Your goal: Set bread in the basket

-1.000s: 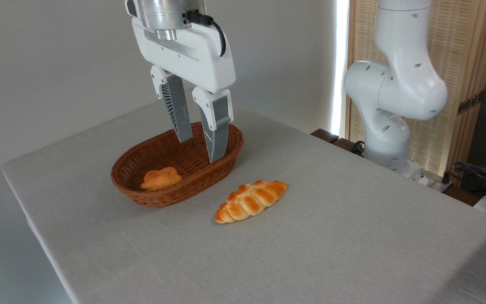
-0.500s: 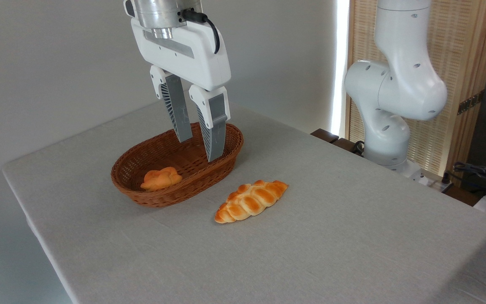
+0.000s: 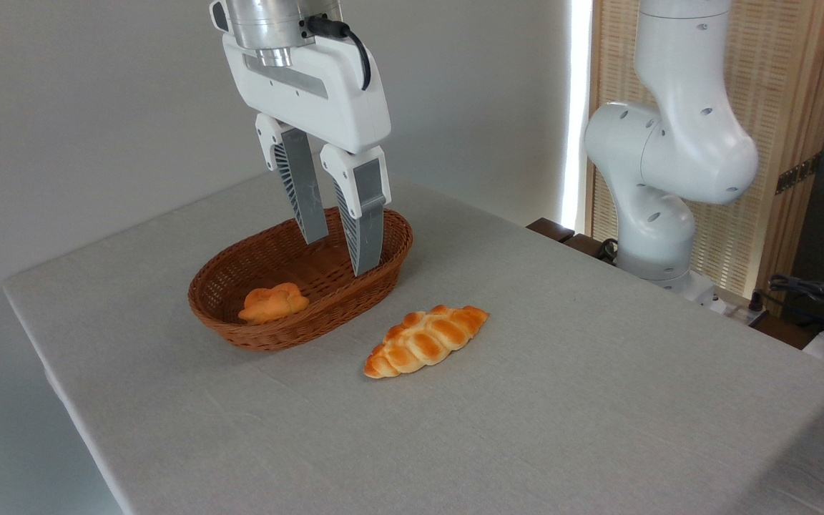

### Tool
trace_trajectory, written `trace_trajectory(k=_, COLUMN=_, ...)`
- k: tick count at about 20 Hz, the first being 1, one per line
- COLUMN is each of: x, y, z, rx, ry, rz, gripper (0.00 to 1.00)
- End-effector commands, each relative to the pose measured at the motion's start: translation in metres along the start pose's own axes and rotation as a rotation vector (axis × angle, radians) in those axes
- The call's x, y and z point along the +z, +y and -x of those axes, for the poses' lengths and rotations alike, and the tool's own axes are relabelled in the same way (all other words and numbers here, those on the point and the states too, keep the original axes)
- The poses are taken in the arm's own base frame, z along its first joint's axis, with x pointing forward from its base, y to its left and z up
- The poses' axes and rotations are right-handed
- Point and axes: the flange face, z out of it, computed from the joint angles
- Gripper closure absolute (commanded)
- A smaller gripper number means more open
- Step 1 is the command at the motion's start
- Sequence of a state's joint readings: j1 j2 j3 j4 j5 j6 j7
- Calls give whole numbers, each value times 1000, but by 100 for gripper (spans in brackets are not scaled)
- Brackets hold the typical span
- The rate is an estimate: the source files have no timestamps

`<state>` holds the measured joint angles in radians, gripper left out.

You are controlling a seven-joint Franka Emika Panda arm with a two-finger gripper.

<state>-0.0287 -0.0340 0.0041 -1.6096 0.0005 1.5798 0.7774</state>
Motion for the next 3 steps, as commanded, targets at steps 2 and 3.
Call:
trace_trajectory(k=2, x=-3, y=-1, z=-4, rx=0, ry=-7, rz=-5, gripper=0)
trace_trajectory(k=3, x=-3, y=-1, z=-4, rx=0, ry=-7, rz=-5, gripper=0)
